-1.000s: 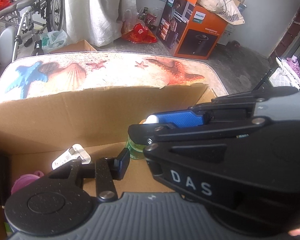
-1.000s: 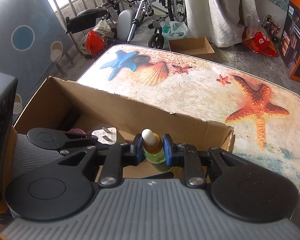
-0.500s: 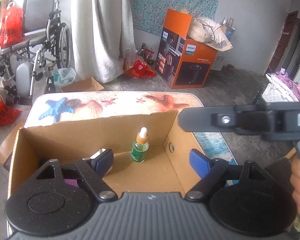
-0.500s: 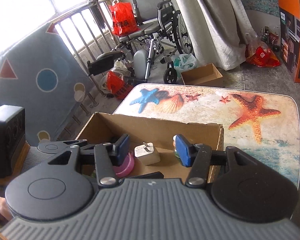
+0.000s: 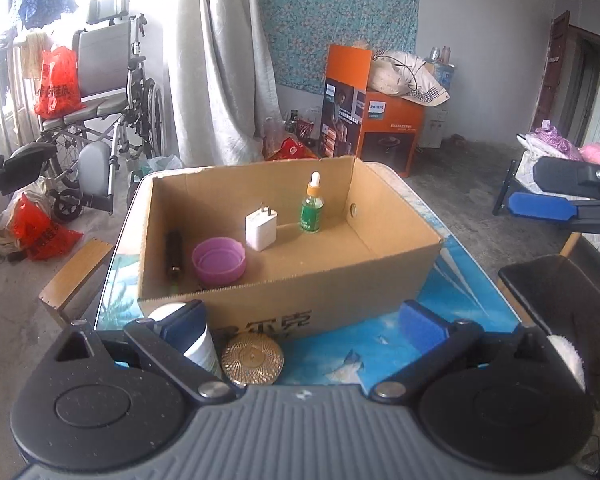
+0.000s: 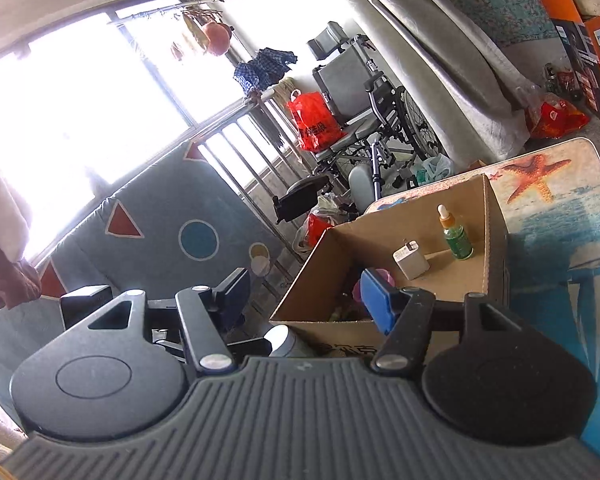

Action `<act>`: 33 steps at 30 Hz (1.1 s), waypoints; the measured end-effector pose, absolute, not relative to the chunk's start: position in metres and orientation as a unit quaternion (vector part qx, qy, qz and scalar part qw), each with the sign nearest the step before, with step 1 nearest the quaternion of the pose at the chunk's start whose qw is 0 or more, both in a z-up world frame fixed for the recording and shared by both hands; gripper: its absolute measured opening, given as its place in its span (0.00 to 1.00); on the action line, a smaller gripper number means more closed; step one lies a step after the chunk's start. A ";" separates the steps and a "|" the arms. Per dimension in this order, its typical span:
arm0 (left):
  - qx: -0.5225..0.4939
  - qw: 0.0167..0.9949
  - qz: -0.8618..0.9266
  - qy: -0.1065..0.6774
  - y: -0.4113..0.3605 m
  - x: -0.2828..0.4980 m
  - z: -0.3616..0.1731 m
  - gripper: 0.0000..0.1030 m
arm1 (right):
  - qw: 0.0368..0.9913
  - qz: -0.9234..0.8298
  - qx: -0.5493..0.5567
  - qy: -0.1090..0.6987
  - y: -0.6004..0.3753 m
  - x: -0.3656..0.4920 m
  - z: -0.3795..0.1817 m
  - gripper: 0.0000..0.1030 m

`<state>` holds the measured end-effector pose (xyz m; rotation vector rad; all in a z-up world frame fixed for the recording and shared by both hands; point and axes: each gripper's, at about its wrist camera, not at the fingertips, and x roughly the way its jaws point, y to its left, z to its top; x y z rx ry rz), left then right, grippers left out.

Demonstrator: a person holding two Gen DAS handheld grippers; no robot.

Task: Organize rigid objects
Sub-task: 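Move the right gripper to the gold-lidded jar and grasp it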

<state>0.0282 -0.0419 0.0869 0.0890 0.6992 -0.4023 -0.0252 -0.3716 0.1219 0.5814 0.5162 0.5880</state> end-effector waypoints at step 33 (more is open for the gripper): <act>0.049 0.909 -0.199 0.363 -0.031 0.056 -0.042 0.90 | 0.813 0.255 0.232 0.469 -0.204 0.117 -0.023 0.36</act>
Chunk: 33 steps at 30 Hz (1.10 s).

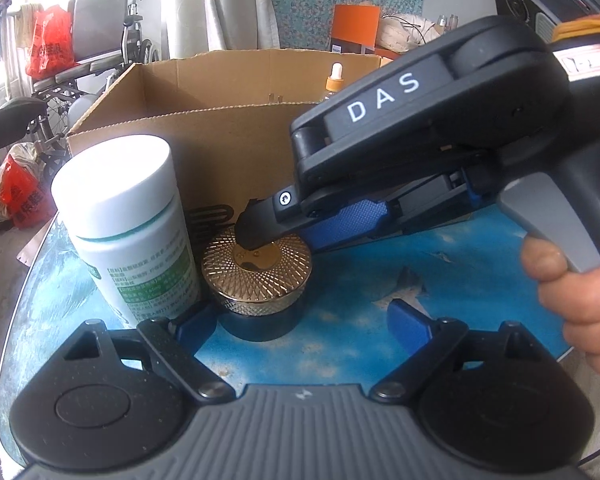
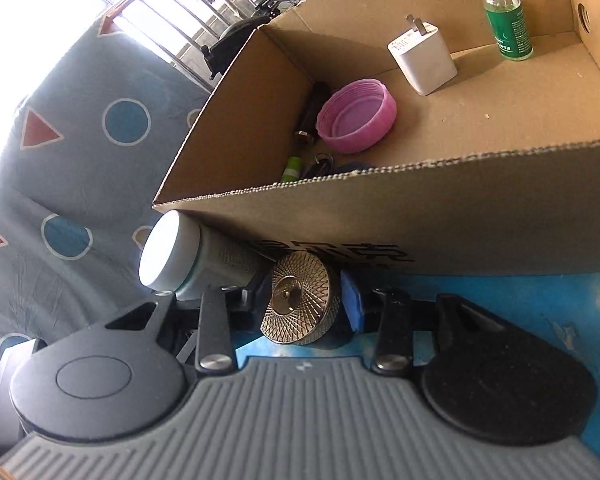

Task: Organize rigid objects
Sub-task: 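Move the right gripper to the gold-lidded jar and grasp it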

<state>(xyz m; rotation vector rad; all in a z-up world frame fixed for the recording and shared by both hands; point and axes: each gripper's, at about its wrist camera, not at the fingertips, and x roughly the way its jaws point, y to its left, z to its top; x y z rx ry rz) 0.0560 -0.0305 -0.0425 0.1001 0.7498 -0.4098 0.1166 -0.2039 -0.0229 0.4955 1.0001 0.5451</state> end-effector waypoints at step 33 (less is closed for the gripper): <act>0.126 0.876 -0.257 0.388 -0.113 0.067 -0.041 0.67 | 0.815 0.176 0.315 0.453 -0.311 0.055 -0.033 0.38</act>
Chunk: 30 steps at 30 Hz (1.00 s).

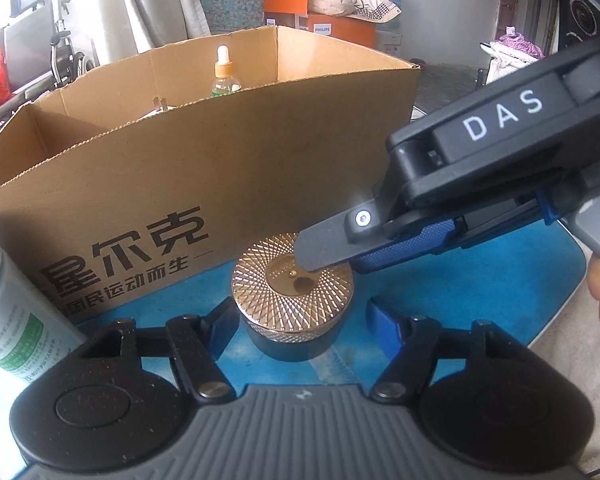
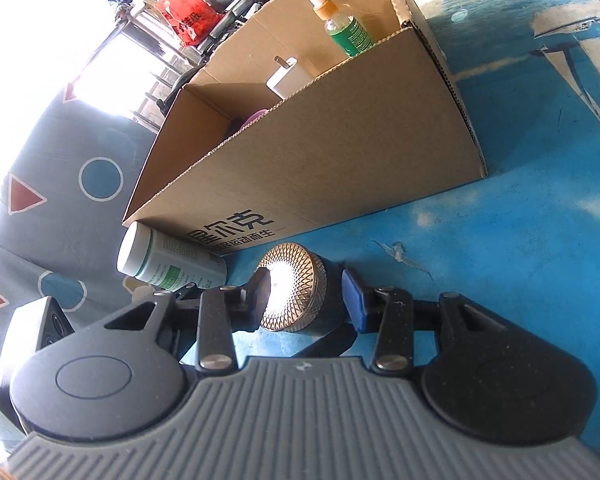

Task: Organize rigid objects
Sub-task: 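Move the right gripper to the gold-lidded jar and grasp it, then lift the gold-lidded jar with the right gripper over the box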

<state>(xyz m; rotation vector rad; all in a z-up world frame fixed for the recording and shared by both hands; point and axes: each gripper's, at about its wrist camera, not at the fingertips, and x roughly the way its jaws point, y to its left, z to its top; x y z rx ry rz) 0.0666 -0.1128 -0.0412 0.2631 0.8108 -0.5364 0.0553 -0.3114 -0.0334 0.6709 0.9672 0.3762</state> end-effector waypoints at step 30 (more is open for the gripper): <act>0.110 0.882 -0.235 0.394 -0.106 0.050 -0.037 0.55 | 0.817 0.170 0.306 0.457 -0.295 0.056 -0.036 0.40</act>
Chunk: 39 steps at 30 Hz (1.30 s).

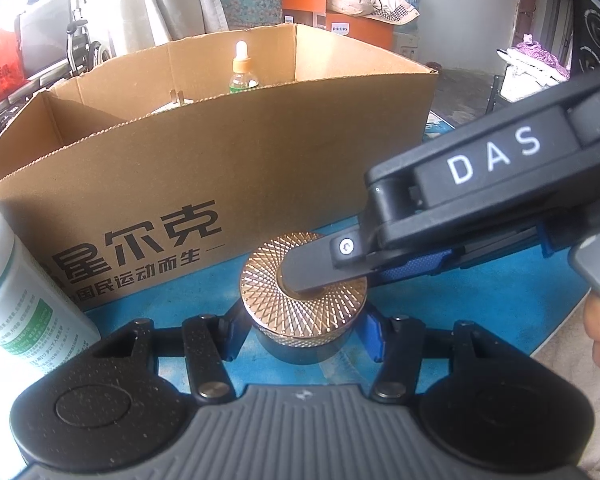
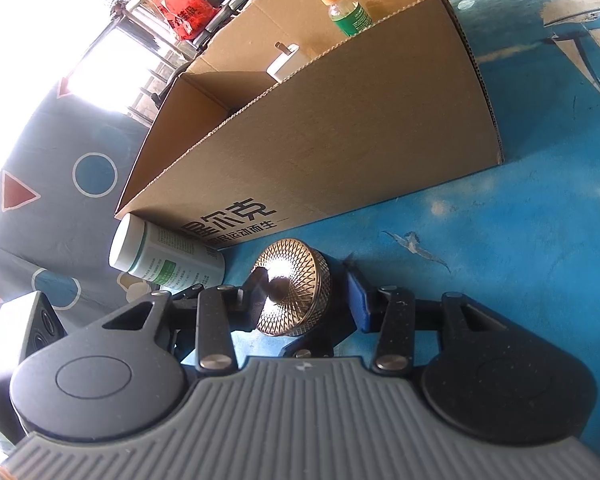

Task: Organize rigid objects
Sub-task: 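Lift the gold-lidded jar with the right gripper over the box, then lower the jar into the box and open the right gripper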

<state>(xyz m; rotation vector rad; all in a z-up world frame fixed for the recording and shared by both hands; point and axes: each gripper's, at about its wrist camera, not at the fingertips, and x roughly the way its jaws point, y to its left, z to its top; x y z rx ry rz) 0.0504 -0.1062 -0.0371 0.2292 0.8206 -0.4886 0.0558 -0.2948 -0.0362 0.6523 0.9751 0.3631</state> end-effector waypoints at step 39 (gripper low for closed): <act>0.007 0.832 -0.158 0.533 -0.101 0.235 0.006 0.55 | 0.796 0.190 0.215 0.533 -0.281 0.250 0.009 0.44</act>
